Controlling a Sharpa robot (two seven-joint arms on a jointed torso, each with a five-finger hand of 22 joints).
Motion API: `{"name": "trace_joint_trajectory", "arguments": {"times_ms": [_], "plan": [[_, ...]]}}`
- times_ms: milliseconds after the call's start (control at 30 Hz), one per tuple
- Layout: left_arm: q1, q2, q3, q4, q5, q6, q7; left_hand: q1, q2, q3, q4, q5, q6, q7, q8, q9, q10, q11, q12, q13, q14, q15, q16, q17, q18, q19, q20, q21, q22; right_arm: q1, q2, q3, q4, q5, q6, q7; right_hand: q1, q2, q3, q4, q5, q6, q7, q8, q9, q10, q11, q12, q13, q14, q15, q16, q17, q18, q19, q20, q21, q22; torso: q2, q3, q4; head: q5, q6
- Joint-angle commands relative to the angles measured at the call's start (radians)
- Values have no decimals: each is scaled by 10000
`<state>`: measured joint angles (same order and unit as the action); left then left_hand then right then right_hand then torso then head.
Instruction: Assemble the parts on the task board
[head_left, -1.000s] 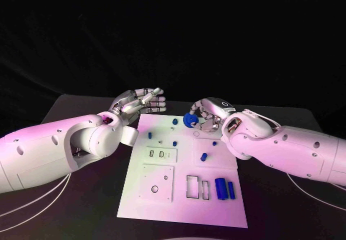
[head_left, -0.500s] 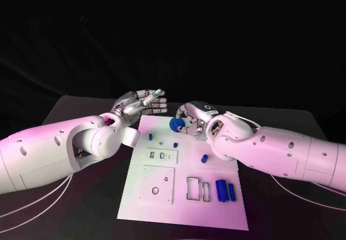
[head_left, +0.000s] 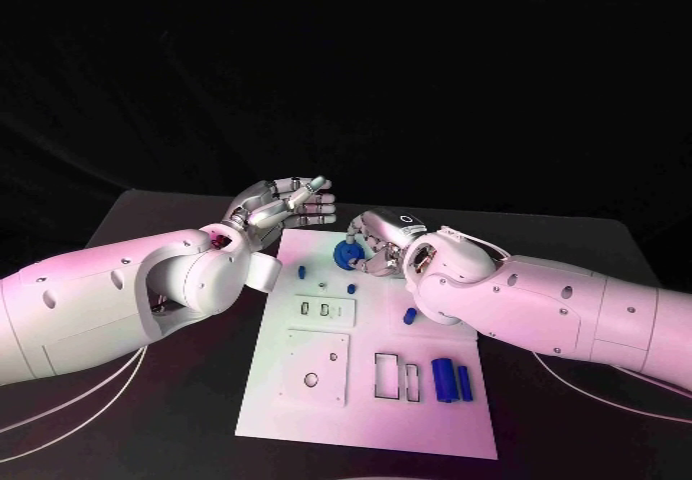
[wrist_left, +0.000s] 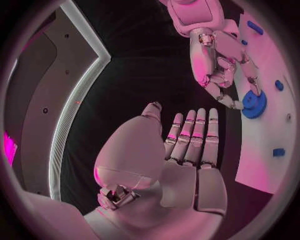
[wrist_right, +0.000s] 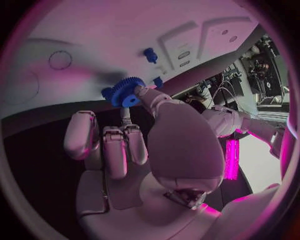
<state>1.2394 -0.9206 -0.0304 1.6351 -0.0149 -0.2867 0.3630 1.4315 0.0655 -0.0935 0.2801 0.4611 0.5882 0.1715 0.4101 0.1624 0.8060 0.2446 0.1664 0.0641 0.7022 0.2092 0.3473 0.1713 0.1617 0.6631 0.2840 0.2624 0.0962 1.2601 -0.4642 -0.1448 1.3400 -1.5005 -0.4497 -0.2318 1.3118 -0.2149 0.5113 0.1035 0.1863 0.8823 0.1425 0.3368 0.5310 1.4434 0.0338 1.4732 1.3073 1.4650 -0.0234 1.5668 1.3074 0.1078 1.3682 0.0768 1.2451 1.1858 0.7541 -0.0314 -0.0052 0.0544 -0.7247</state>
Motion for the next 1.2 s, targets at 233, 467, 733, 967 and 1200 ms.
{"name": "trace_joint_trajectory", "arguments": {"times_ms": [233,467,733,967,1200], "plan": [[10,30,9,7,-38,50,145,-26,42,48,-6,-45,-82,1042,25,9,-63,-20,35,9,-87,-8,68,15,-151,12,-30,-48,-8,-81,142,-25,-104,-156,342,-75,-50,47,63,13,35,131,-240,-3,-4,26,54,-17,1060,1058,-52,40,2634,-152,29,-1,2,9,-2,6,-11,59,-52],[10,40,9,13,-38,57,142,-26,42,48,-6,-45,-82,1042,25,9,-63,-20,35,9,-87,-8,68,15,-151,12,-30,-48,-8,-97,253,-40,-247,-254,362,-202,-63,37,75,14,32,113,-233,-16,-12,12,60,-28,1043,1058,-47,40,2634,-149,21,2,-12,-4,-1,4,1,38,-47],[10,36,9,9,-38,64,131,-8,40,59,-15,-49,-96,1043,48,11,-64,-20,45,9,-102,-8,81,15,-153,11,-31,-49,-12,-100,346,-43,-387,-364,236,-315,-65,39,93,12,34,101,-228,-26,-18,-1,63,-38,1029,1058,-44,40,2634,-148,18,5,-18,-8,0,3,3,26,-49],[11,39,9,14,-38,71,136,-8,40,59,-15,-49,-96,1043,48,11,-64,-20,45,9,-102,-8,81,15,-153,11,-31,-49,-12,-117,456,-43,-442,-391,72,-362,-85,-3,183,-13,34,0,-186,-104,-65,-29,98,-60,1002,1058,-17,40,2634,-141,-1,25,-53,-31,-1,0,-1,54,-52],[11,40,9,12,-38,73,133,-8,40,59,-15,-49,-96,1043,48,11,-64,-20,45,9,-102,-8,81,15,-153,11,-31,-49,-12,-147,538,-43,-478,-416,94,-346,-101,-21,204,-16,21,-27,-172,-128,-81,-69,110,-92,955,1058,-6,40,2634,-136,-15,34,-76,-51,-4,-3,19,27,-54]]}}
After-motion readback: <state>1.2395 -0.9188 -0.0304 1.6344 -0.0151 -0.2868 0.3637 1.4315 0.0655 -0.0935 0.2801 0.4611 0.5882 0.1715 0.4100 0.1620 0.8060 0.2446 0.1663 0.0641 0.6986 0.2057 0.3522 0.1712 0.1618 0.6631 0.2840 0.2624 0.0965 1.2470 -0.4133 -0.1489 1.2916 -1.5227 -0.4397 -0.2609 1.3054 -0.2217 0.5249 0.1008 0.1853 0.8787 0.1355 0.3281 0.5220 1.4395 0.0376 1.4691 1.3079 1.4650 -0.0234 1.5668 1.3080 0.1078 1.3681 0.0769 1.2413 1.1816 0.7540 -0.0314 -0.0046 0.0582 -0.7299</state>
